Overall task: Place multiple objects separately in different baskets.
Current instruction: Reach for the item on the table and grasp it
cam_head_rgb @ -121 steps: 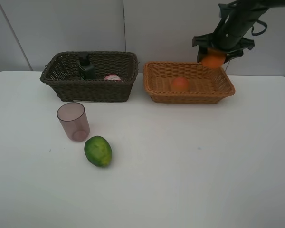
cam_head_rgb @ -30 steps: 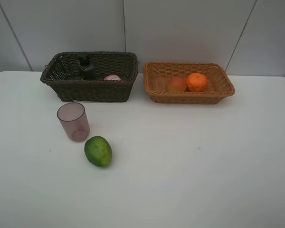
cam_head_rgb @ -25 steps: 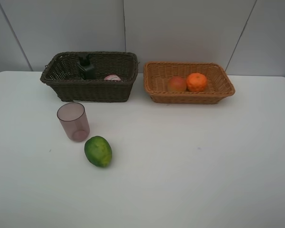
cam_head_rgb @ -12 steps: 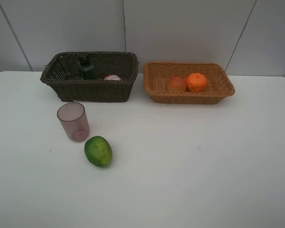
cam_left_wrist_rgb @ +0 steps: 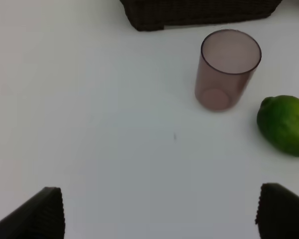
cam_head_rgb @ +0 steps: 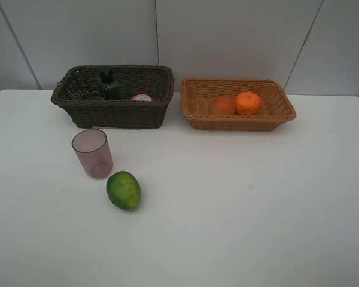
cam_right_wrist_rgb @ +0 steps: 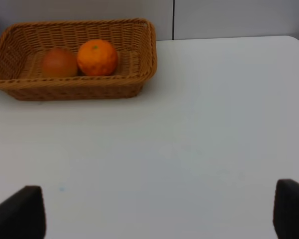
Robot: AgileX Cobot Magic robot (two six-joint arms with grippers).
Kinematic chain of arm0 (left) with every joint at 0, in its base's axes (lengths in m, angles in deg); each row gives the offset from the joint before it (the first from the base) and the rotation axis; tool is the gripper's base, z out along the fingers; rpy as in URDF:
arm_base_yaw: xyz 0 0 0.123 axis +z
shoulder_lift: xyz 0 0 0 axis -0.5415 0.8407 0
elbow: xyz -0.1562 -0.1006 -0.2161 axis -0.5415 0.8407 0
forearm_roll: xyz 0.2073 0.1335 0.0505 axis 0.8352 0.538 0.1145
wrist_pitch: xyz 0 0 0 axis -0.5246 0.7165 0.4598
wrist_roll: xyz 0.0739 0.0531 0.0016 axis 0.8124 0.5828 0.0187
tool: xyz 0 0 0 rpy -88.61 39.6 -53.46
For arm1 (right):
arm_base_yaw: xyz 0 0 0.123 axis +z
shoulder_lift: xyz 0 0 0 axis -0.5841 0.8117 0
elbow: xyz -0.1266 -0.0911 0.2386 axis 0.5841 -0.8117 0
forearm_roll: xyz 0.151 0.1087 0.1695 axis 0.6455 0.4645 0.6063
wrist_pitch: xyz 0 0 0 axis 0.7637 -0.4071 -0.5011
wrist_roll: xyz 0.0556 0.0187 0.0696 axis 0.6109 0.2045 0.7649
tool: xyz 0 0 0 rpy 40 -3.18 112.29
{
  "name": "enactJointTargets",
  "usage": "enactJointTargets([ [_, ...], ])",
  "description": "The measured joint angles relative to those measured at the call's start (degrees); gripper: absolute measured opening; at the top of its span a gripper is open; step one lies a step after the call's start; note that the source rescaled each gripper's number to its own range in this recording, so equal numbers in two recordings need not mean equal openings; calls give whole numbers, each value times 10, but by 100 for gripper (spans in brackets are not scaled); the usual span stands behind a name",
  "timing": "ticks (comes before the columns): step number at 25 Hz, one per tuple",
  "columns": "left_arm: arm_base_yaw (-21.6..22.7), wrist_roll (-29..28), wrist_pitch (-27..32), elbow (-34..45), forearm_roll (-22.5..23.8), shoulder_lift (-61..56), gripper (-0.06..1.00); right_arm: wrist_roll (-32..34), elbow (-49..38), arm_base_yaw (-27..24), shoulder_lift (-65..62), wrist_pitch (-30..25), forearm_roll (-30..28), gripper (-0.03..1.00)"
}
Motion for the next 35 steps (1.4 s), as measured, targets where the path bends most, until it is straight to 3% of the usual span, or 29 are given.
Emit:
enactJointTargets([
  [8, -11, -5, -35, -100, -2, 315, 100, 1, 0, 0, 0, 0, 0, 100],
  [18, -105, -98, -83, -219, 37, 625, 100, 1, 0, 0, 0, 0, 0, 100],
  [25, -127, -148, -143, -223, 50, 716, 100, 1, 0, 0, 0, 0, 0, 100],
  [35, -127, -158, -210, -223, 58, 748, 100, 1, 0, 0, 0, 0, 0, 100],
])
